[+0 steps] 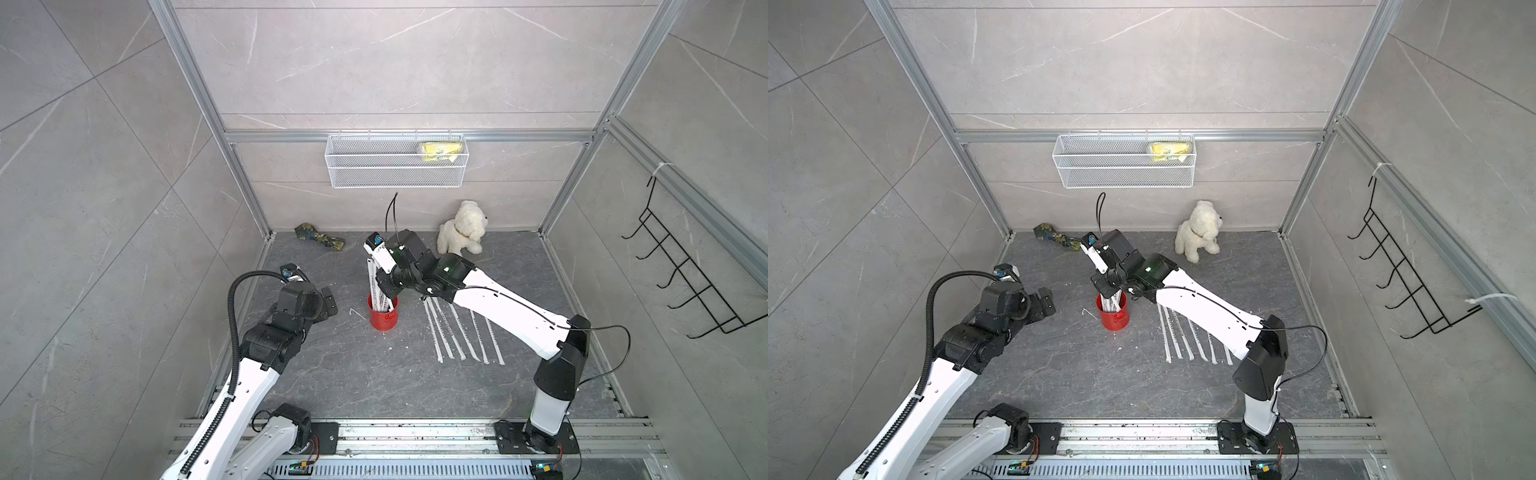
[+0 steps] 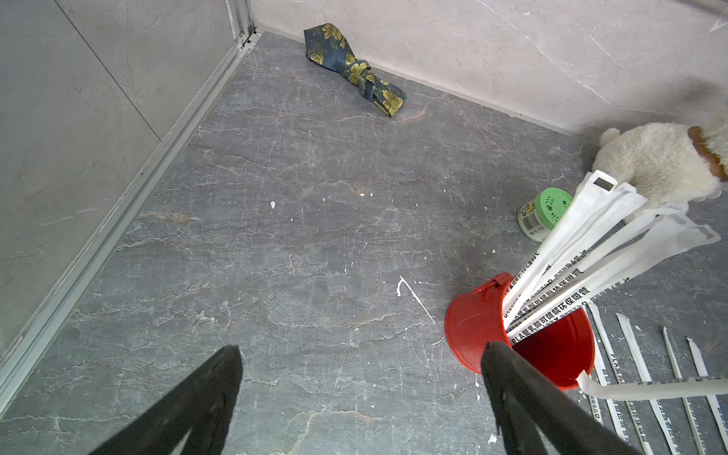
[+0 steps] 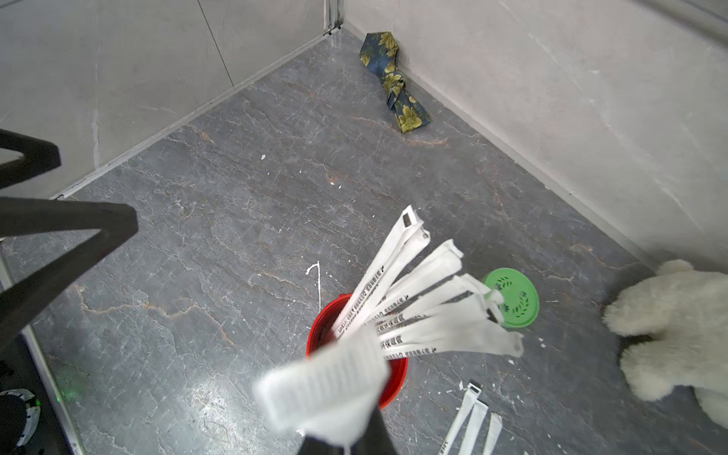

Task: Take the straws out of the storage container
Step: Pick up the straw from the container, then place the straw at the center of the board.

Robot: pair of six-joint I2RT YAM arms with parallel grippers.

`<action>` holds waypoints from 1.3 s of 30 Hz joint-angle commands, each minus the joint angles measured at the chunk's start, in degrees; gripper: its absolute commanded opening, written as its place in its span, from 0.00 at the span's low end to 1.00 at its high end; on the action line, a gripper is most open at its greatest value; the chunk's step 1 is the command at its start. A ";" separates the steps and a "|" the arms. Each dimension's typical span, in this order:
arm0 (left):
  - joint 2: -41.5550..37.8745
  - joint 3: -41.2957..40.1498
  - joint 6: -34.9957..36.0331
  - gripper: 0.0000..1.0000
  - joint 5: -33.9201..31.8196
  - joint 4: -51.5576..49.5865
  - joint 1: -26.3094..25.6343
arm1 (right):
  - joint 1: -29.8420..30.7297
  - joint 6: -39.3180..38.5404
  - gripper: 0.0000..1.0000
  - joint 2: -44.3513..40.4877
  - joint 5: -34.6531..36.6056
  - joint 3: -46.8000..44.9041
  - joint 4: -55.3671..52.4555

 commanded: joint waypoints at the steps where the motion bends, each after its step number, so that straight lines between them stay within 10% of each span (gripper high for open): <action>1: -0.08 0.05 -0.20 0.99 0.45 1.33 0.21 | -0.31 1.27 0.07 -3.10 0.53 -0.91 -0.43; 19: 3.92 1.19 0.49 0.99 8.23 1.71 0.21 | -12.24 1.45 0.07 -7.80 4.83 7.32 -26.01; 39: 4.83 1.77 0.52 0.99 11.87 1.55 0.21 | -37.23 7.20 0.07 -10.36 5.00 -19.92 -29.23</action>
